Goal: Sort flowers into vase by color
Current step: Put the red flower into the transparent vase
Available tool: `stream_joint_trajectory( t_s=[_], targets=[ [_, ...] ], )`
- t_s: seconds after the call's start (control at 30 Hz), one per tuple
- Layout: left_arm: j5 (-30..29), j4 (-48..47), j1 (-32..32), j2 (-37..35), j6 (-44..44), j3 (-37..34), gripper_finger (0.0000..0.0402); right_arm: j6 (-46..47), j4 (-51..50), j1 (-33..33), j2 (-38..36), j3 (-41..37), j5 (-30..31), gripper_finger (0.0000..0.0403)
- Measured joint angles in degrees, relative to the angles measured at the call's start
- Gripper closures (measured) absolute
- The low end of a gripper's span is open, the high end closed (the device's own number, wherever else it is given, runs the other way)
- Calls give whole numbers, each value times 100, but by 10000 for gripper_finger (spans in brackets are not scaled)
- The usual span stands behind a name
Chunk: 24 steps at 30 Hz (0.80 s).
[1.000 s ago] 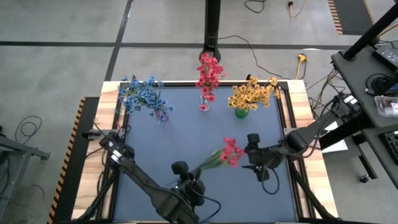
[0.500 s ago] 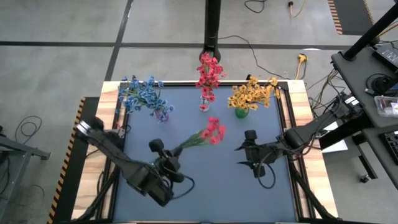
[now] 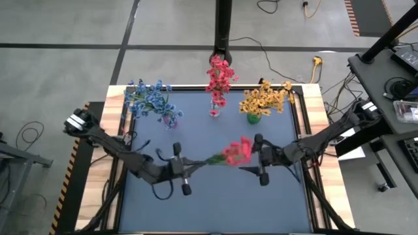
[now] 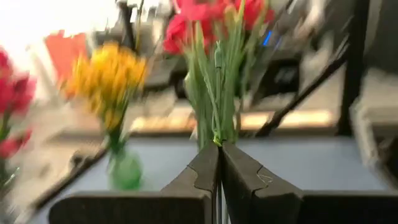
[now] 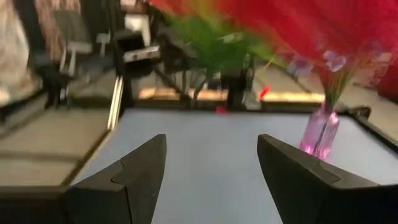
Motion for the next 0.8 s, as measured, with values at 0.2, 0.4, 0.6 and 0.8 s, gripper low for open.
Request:
stream_joint_trajectory(
  t_s=[0.2, 0.4, 0.6, 0.8],
  targets=[
    [1229, 2611, 326, 296, 869, -717, 401, -262, 1769, 0, 432, -175, -3, 158],
    [1274, 2693, 563, 510, 1259, -520, 401, -749, 1954, -11, 1113, 532, 51, 158],
    [1280, 2558, 607, 518, 1616, -332, 401, -888, 1938, -73, 1738, 1288, 363, 158],
    [1282, 2520, 607, 518, 1714, -352, 401, -1056, 1883, -171, 2264, 1952, 943, 158]
  ],
)
